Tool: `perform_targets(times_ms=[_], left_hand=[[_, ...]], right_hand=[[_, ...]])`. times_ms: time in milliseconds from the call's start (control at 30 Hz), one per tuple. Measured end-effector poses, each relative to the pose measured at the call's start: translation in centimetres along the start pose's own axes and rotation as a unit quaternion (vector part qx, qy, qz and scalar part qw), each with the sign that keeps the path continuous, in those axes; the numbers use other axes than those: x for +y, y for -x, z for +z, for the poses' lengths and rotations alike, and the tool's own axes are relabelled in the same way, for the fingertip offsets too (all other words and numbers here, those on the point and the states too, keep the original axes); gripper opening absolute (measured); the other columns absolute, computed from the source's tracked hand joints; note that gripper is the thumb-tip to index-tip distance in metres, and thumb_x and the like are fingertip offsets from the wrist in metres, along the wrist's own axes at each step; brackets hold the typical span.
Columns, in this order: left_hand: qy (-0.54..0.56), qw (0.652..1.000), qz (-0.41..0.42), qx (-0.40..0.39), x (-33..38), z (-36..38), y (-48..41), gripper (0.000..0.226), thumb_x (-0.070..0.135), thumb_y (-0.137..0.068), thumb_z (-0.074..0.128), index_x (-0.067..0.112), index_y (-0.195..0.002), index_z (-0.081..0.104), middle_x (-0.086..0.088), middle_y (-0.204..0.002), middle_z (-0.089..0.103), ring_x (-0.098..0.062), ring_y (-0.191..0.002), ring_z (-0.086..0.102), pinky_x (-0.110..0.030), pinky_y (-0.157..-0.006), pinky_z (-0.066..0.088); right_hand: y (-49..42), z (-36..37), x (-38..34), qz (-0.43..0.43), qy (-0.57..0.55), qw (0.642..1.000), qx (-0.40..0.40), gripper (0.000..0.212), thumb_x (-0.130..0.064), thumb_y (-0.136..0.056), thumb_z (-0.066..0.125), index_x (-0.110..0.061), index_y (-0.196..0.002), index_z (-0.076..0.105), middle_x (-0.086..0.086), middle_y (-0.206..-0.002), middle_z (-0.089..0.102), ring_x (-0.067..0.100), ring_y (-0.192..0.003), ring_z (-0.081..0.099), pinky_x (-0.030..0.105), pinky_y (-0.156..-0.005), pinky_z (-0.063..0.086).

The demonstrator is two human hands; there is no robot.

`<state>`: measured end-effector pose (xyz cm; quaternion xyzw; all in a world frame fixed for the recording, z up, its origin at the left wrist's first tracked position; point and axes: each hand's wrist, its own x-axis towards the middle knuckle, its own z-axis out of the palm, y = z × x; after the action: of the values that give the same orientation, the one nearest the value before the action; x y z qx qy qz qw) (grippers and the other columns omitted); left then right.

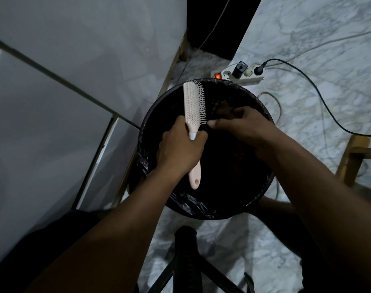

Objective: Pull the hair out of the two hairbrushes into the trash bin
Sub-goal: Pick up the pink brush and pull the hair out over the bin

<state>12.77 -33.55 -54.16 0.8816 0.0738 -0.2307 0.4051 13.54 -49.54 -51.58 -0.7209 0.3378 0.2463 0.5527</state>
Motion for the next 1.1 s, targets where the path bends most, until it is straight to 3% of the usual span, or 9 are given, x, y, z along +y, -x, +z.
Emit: perform_targets(times_ms=[133,200,367,500,667,833,933,1000,1100], left_hand=[[0.027,0.999,0.024,-0.034,0.2,0.1,0.1,0.021,0.034,-0.087,0.064,0.015,-0.091,0.056,0.003,-0.079,0.064,-0.016,-0.074,0.064,-0.033,-0.067,0.050],[0.035,0.997,0.034,-0.057,0.3,0.3,0.2,0.021,0.035,-0.087,0.063,0.016,-0.093,0.058,0.003,-0.079,0.066,-0.018,-0.077,0.064,-0.036,-0.070,0.051],[0.055,0.994,0.043,-0.083,0.6,0.6,0.5,0.031,0.039,-0.081,0.059,0.021,-0.105,0.066,0.006,-0.089,0.072,-0.013,-0.084,0.067,-0.037,-0.079,0.056],[0.060,0.993,0.052,-0.085,0.8,0.5,0.6,0.031,0.038,-0.082,0.059,0.023,-0.109,0.067,0.008,-0.091,0.073,-0.010,-0.084,0.067,-0.033,-0.077,0.055],[0.084,0.994,0.031,-0.056,0.4,0.6,0.0,0.009,0.028,-0.090,0.062,0.022,-0.096,0.064,0.009,-0.082,0.067,0.000,-0.073,0.061,-0.026,-0.065,0.044],[0.070,0.995,0.032,-0.060,0.2,0.8,0.0,0.010,0.029,-0.089,0.062,0.019,-0.092,0.063,0.008,-0.079,0.066,-0.005,-0.071,0.061,-0.024,-0.062,0.043],[0.073,0.996,0.026,-0.050,0.2,0.7,-0.2,0.016,0.032,-0.087,0.065,0.016,-0.088,0.064,0.006,-0.074,0.066,-0.009,-0.066,0.060,-0.028,-0.062,0.044],[0.071,0.996,0.023,-0.051,0.1,0.6,-0.2,0.020,0.033,-0.084,0.068,0.014,-0.080,0.063,0.007,-0.063,0.062,-0.007,-0.056,0.056,-0.027,-0.057,0.045],[0.087,0.992,0.027,-0.085,0.3,0.7,0.1,0.031,0.035,-0.078,0.073,0.006,-0.075,0.063,-0.001,-0.054,0.058,-0.009,-0.048,0.050,-0.029,-0.054,0.044]], right_hand=[[-0.6,0.2,-0.3,-0.036,-0.077,0.994,0.062,0.065,-0.048,-0.075,0.080,-0.011,-0.125,0.064,0.001,-0.113,0.072,0.014,-0.097,0.072,0.032,-0.086,0.058],[-0.7,0.4,0.0,-0.046,-0.102,0.992,0.051,0.059,-0.041,-0.078,0.081,-0.008,-0.123,0.065,0.002,-0.108,0.073,0.012,-0.094,0.071,0.030,-0.080,0.056],[-1.0,1.0,0.7,-0.060,-0.201,0.977,0.039,0.012,-0.012,-0.084,0.077,-0.002,-0.081,0.070,0.014,-0.079,0.074,0.018,-0.065,0.070,0.026,-0.060,0.056],[-1.3,1.1,0.8,-0.084,-0.175,0.978,0.076,0.021,-0.016,-0.088,0.075,-0.011,-0.069,0.066,0.009,-0.070,0.072,0.017,-0.059,0.066,0.029,-0.058,0.055],[-0.9,0.9,0.0,-0.024,-0.295,0.952,0.073,0.022,-0.021,-0.100,0.057,-0.008,-0.083,0.057,0.004,-0.060,0.069,0.014,-0.052,0.067,0.027,-0.052,0.058],[-1.2,0.5,0.1,0.048,-0.218,0.966,0.127,0.032,-0.028,-0.102,0.047,-0.011,-0.075,0.054,0.000,-0.037,0.056,0.015,-0.034,0.050,0.023,-0.043,0.043],[-1.6,0.4,0.3,0.025,-0.214,0.969,0.119,0.030,-0.032,-0.097,0.058,-0.013,-0.074,0.054,0.001,-0.053,0.059,0.015,-0.047,0.053,0.025,-0.050,0.042],[-1.8,0.6,0.5,-0.017,-0.205,0.977,0.060,0.028,-0.039,-0.085,0.073,-0.015,-0.093,0.060,-0.001,-0.082,0.067,0.014,-0.073,0.063,0.032,-0.065,0.049],[-1.9,1.1,0.8,-0.077,-0.201,0.976,0.030,0.066,-0.023,-0.070,0.089,-0.011,-0.127,0.057,0.009,-0.115,0.071,0.022,-0.099,0.072,0.035,-0.075,0.058]])
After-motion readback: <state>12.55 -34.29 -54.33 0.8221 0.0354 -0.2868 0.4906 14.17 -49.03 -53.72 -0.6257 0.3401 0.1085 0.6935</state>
